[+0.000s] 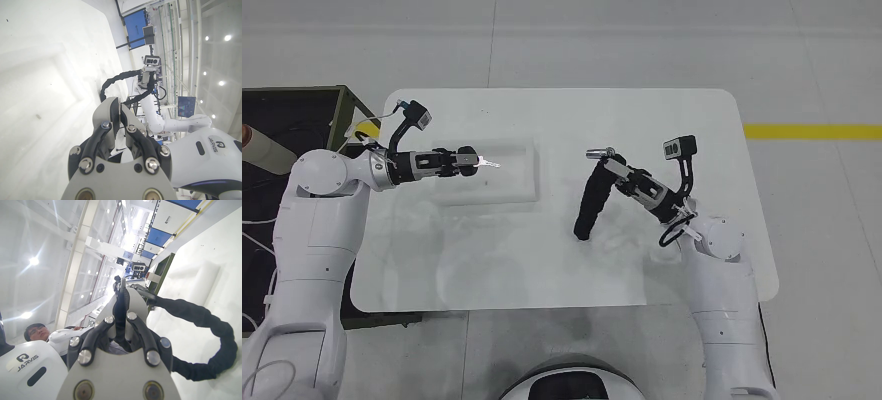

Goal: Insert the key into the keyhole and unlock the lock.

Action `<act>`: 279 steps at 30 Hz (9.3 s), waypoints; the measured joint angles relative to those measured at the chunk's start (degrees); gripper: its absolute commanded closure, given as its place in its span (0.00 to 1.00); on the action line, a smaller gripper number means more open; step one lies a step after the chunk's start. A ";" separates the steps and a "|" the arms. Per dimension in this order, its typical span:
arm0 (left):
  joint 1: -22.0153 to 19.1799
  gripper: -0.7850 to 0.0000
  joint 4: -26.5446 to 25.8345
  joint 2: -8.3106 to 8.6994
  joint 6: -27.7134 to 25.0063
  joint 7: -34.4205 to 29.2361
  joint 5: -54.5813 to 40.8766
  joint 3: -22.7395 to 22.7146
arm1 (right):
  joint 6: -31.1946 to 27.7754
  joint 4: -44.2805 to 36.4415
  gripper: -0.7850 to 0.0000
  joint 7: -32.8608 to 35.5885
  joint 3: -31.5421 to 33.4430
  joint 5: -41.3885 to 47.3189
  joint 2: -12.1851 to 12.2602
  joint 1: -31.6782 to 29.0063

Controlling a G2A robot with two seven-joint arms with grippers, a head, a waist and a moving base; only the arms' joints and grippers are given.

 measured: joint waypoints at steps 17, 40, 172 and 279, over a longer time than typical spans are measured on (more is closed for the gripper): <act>0.00 1.00 0.00 0.00 0.00 0.00 0.00 0.00 | -1.15 1.00 1.00 1.07 -5.11 12.74 1.89 -2.22; 0.00 1.00 0.00 0.00 0.00 0.00 0.00 0.00 | -9.07 -30.77 1.00 -18.80 -10.34 -82.81 6.93 -7.67; 18.79 1.00 -23.21 -2.48 -17.79 17.79 -26.00 1.29 | 2.32 -18.75 1.00 -94.41 -13.29 -148.55 14.29 -6.05; 24.21 1.00 -35.30 -0.92 -31.72 31.70 0.39 -1.43 | -28.59 -19.39 1.00 -80.59 -19.72 -70.63 13.85 -7.03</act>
